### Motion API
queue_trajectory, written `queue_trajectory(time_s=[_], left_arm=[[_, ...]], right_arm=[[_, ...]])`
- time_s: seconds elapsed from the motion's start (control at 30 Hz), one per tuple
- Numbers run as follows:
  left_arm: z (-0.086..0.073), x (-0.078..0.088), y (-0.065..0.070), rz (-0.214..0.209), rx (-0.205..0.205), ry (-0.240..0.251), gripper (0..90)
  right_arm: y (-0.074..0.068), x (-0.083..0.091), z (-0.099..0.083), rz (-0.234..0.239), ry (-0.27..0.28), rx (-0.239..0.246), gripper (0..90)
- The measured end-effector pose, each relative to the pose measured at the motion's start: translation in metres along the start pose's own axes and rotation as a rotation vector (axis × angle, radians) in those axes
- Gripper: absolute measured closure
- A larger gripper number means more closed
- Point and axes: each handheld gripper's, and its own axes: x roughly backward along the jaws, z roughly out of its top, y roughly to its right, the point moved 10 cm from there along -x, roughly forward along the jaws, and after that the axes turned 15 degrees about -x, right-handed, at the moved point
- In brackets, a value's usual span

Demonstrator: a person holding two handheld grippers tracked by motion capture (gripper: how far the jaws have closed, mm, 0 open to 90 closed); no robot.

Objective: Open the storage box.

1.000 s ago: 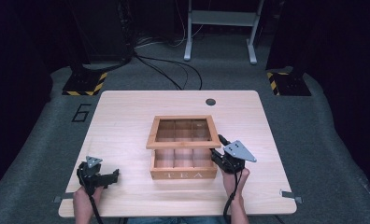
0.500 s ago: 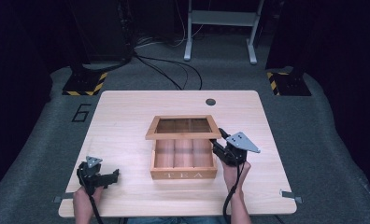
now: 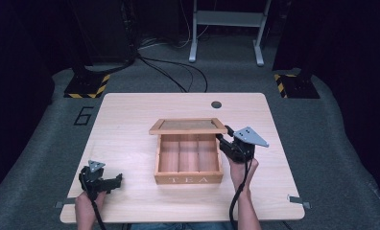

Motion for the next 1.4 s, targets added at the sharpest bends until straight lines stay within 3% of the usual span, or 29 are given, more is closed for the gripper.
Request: queue_trajectory(time_s=[1.4], left_arm=[[0.000, 0.000, 0.000, 0.002, -0.008, -0.002, 0.2]], right_arm=[[0.006, -0.023, 0.041, 0.027, -0.053, -0.011, 61.0]])
